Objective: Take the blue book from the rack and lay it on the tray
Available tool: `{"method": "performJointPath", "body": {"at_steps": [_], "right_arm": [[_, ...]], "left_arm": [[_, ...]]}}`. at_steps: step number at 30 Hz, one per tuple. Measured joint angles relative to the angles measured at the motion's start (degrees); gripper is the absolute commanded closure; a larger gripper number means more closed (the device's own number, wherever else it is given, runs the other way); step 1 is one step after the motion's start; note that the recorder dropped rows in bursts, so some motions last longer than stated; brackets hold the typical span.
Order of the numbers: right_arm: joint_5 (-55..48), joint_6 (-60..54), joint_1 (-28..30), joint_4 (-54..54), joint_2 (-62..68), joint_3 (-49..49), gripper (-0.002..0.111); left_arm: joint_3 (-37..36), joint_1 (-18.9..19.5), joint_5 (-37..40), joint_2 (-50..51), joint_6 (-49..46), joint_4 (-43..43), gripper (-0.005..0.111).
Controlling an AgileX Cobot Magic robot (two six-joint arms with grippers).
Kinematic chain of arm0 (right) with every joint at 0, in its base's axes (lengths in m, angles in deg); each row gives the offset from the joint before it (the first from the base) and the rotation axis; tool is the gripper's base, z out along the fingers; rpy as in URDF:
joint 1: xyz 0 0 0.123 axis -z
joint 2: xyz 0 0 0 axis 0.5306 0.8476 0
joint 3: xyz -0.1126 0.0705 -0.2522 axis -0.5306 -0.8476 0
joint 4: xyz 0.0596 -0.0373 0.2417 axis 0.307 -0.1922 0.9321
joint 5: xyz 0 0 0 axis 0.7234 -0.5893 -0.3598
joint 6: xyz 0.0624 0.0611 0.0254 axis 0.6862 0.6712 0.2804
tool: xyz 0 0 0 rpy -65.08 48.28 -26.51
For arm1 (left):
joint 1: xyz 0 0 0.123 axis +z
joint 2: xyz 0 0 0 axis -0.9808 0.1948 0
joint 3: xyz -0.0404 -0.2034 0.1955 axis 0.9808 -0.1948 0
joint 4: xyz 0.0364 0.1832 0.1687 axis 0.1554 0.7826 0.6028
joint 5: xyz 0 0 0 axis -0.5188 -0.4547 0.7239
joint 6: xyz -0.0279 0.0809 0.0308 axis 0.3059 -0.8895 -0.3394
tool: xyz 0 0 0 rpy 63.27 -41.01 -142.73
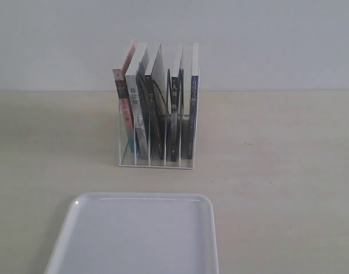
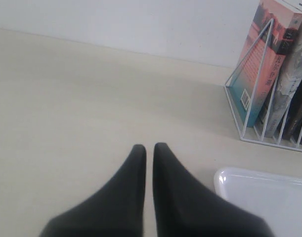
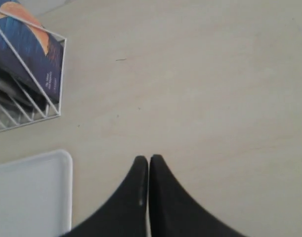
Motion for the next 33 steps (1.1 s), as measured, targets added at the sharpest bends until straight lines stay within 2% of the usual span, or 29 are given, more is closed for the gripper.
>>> {"method": "performJointPath", "body": {"at_steps": [4, 6, 14, 18, 27, 33], "right_arm": [[-5.26, -28.44, 0.00, 21.77, 2.31, 1.93, 0.108], [-8.22, -32.56, 0.00, 26.31, 6.04, 4.02, 0.108], [-9.25, -35.13, 0.00, 27.57, 12.56, 5.11, 0.108], [-5.67, -35.72, -3.50, 28.41, 14.09, 5.15, 0.108], [5.64, -33.05, -22.95, 26.95, 24.92, 10.53, 0.108], [9.40, -21.14, -31.88, 14.02, 35.18, 21.19, 0.108]], "left_arm": [[0.00, 0.00, 0.00, 0.00, 0.00, 0.00, 0.102], [0.00, 0.00, 0.00, 0.00, 0.00, 0.00, 0.102], [0.00, 0.00, 0.00, 0.00, 0.00, 0.00, 0.102], [0.00, 0.00, 0.00, 0.00, 0.00, 0.00, 0.102], [0.00, 0.00, 0.00, 0.00, 0.00, 0.00, 0.102], [0.00, 0.00, 0.00, 0.00, 0.00, 0.00, 0.102]]}}
